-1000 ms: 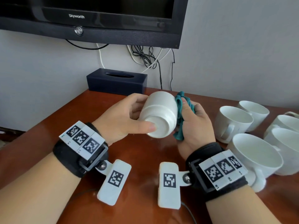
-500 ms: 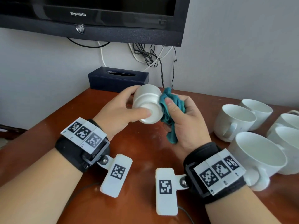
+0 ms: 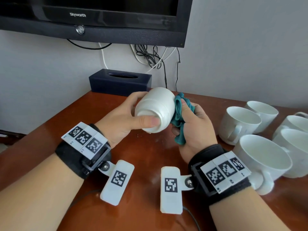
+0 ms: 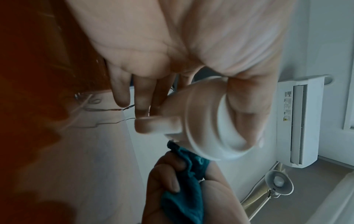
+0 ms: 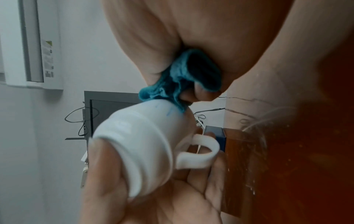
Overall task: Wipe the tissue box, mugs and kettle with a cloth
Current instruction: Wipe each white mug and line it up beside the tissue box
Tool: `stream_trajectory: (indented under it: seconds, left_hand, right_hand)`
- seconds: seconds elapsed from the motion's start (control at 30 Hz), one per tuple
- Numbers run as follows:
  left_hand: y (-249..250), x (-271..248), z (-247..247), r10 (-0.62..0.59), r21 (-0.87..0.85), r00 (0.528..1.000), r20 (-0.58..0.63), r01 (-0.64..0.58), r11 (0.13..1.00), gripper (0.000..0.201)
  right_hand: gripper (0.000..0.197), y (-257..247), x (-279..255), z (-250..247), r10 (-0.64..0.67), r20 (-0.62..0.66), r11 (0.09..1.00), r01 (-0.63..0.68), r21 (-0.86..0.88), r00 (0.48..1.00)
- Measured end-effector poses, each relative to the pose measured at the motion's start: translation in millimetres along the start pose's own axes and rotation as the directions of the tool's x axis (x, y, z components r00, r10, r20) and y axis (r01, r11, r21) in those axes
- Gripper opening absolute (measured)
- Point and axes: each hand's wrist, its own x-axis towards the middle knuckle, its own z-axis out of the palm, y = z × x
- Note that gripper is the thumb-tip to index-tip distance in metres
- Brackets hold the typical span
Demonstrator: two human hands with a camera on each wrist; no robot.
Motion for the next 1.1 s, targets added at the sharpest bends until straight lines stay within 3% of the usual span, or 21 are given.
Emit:
stream_trajectory:
  seconds: [0.27,0.37,0.6,0.9,1.0,1.1]
  left_hand:
    - [0.0,-0.1,0.1,-0.053,0.140,0.998,0.034,0.048,0.989,0.100]
    - [1.5,-0.3,0.1,-0.026,0.214,1.000,0.004,0.025,0.977,0.105]
    - [5.6,-1.2,-2.1,0.071,0.329,0.997,-0.004,-0.065,0.942,0.096]
    - [-0.6,1.5,-6.0,0.101,0.412,0.958,-0.267,0.019,0.911,0.088]
    - [3.8,-0.3,-4.4,0.094,0.424,0.968,-0.231,0.014,0.906,0.083]
    - [9.3,-3.3,-2.7,0.103,0.436,0.993,-0.057,-0.068,0.897,0.093]
  right_hand:
    - [0.010,2.8,0.8,2.6,0.014,0.002,0.999,-0.014,0.042,1.000]
    - [0.007,3.6,2.7,1.8,-0.005,-0.002,1.000,0.005,0.017,1.000]
    - [0.012,-3.2,-0.2,5.8,-0.092,0.005,0.996,0.092,-0.021,0.996]
    - [0.010,-5.5,-12.2,12.0,-0.181,0.256,0.978,0.200,-0.052,0.950]
    - [0.010,-6.3,-11.4,10.4,-0.185,0.262,0.975,0.210,-0.072,0.947]
    - [0.007,-6.4,-7.2,8.3,-0.230,0.151,0.963,0.248,-0.108,0.961]
